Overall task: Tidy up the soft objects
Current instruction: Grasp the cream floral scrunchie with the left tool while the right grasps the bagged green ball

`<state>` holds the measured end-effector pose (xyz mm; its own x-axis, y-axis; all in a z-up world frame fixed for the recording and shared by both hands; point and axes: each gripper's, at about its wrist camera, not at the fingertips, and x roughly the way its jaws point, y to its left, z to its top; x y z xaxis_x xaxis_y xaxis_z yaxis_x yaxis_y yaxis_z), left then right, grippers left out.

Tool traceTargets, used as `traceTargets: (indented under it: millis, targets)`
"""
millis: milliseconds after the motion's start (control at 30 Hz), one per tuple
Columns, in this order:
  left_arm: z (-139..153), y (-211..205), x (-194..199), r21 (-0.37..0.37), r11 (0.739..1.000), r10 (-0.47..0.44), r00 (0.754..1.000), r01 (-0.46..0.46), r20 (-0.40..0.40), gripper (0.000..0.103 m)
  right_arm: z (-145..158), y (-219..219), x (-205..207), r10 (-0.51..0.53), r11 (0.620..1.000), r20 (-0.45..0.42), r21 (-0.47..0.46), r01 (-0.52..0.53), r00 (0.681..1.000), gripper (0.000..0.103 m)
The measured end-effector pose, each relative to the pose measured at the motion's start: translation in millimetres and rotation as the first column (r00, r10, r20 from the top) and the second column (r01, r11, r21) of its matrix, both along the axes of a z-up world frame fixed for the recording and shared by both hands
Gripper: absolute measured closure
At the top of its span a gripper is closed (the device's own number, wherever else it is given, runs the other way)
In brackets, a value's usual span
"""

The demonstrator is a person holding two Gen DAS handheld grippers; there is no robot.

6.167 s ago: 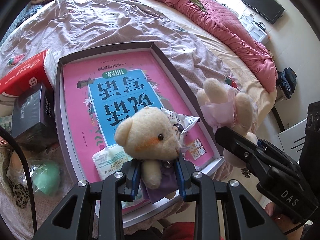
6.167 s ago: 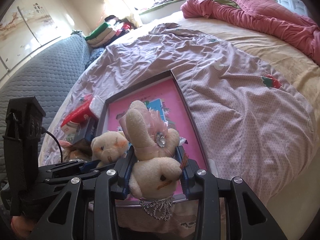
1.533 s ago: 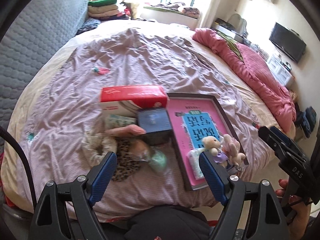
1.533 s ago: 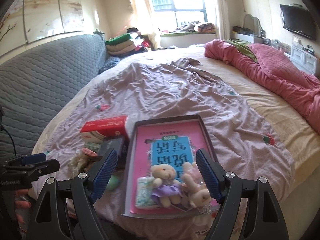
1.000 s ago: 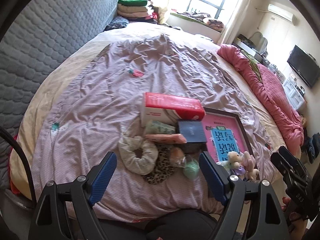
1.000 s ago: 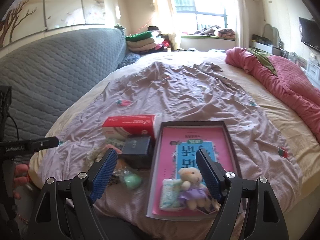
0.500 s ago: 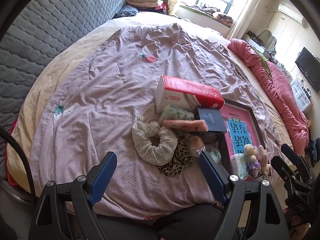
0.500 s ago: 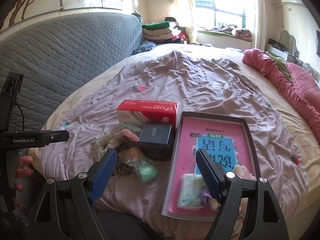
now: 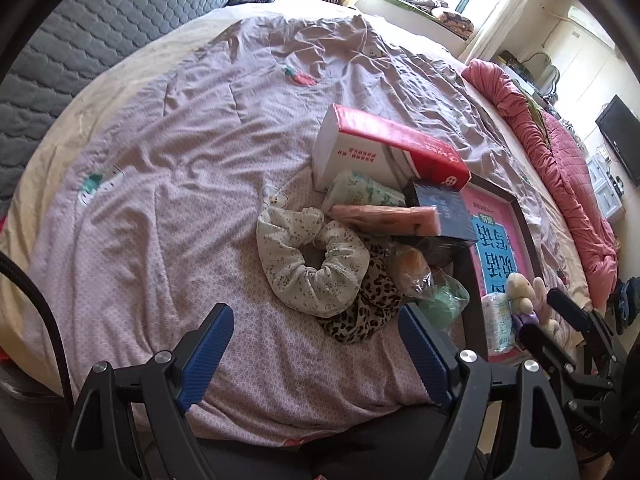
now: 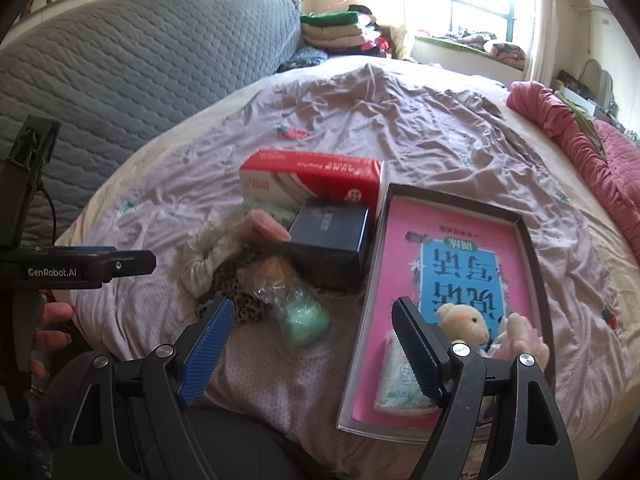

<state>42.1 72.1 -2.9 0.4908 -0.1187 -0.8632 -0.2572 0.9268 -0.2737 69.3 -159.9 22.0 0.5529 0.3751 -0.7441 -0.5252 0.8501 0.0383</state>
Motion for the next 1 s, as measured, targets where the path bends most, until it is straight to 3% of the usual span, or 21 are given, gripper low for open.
traceTargets:
  millis: [400, 767, 1000]
  targets:
    - [-26.6, 2.8, 24.0, -0.031, 0.999, 0.011, 1.0, -0.012, -0.027, 0.019, -39.3, 25.7, 13.5, 0.068, 0.993, -0.072, -0.087, -0.074, 0.995, 0.021]
    - [-50.2, 23.2, 43.3, -0.092, 0.994, 0.065, 0.998, -0.066, -0.015, 0.019, -80.7, 64.3, 26.9, 0.122, 0.951, -0.055, -0.278, -0.133, 0.991, 0.021]
    - [-68.5, 39.8, 55.3, -0.082, 0.99, 0.108, 0.993, -0.111, -0.038, 0.019, -96.8, 70.2, 36.1, 0.118, 0.94, -0.072, -0.313, -0.135, 0.99, 0.025]
